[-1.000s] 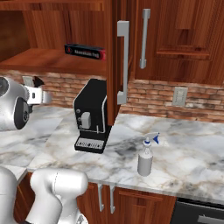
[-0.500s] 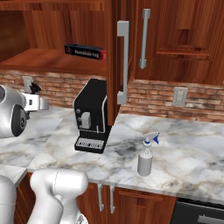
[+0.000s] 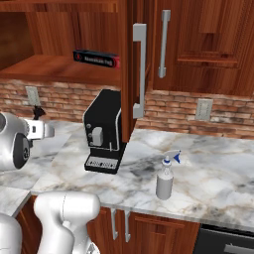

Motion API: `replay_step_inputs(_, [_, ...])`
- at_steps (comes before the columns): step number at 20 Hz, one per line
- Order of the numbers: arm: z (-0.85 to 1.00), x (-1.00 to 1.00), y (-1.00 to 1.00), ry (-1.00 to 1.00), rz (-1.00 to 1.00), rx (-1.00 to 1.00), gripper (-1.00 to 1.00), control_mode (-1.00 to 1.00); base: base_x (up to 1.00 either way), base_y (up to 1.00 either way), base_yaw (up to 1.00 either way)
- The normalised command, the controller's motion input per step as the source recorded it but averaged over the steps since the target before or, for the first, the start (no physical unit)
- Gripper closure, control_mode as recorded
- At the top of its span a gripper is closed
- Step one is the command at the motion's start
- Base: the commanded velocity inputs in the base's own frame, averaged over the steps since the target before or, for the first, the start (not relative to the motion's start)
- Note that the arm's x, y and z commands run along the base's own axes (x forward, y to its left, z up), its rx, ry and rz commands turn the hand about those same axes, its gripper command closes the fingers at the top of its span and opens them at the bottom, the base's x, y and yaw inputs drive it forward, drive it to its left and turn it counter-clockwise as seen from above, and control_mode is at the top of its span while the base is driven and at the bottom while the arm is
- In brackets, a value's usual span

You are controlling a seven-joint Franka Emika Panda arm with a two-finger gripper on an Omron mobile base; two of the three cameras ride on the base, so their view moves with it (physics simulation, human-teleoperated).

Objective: Pick the spray and dish brush from the cabinet and place them on the counter.

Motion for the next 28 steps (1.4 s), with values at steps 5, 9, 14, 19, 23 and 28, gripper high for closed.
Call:
replay_step_inputs(5, [-0.27,-0.05,0.00,0.00,0.01,0.00,1.00,-1.00,0.00,0.00,0.00])
replay_step_inputs(9, [-0.01,0.03,0.00,0.00,0.00,0.00,1.00,-1.00,0.00,0.00,0.00])
replay_step_inputs(14, [0.00,0.11,0.00,0.03,0.00,0.00,1.00,-1.00,0.00,0.00,0.00])
replay_step_inputs(19, [-0.15,0.05,0.00,0.05,0.00,0.00,1.00,-1.00,0.00,0.00,0.00])
replay_step_inputs(23, [-0.24,0.02,0.00,0.05,0.00,0.00,1.00,-1.00,0.00,0.00,0.00])
replay_step_inputs(28, [-0.44,0.05,0.00,0.01,0.00,0.01,1.00,-1.00,0.00,0.00,0.00])
